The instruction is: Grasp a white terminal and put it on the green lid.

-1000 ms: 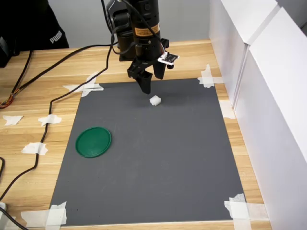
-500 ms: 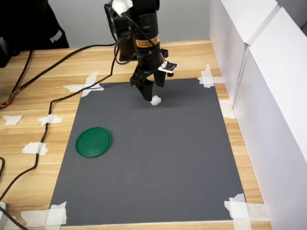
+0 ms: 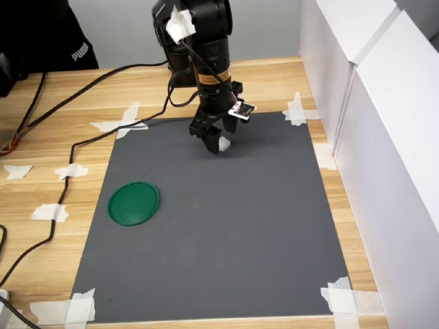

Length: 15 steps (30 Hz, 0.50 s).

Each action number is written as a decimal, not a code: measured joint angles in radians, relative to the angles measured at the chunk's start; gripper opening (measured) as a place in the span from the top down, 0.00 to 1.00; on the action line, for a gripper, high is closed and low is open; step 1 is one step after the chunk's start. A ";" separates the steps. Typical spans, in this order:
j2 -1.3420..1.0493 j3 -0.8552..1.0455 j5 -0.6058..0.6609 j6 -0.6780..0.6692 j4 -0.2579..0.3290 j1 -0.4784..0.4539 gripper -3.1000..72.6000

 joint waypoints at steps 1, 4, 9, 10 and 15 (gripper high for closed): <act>0.000 0.000 -0.004 0.000 0.000 0.000 0.06; 0.000 0.000 -0.016 0.000 0.000 0.000 0.06; 0.008 0.000 -0.019 0.002 0.000 0.000 0.06; 0.015 0.000 -0.019 0.004 0.000 0.000 0.06; 0.032 0.000 -0.018 0.023 0.000 0.000 0.06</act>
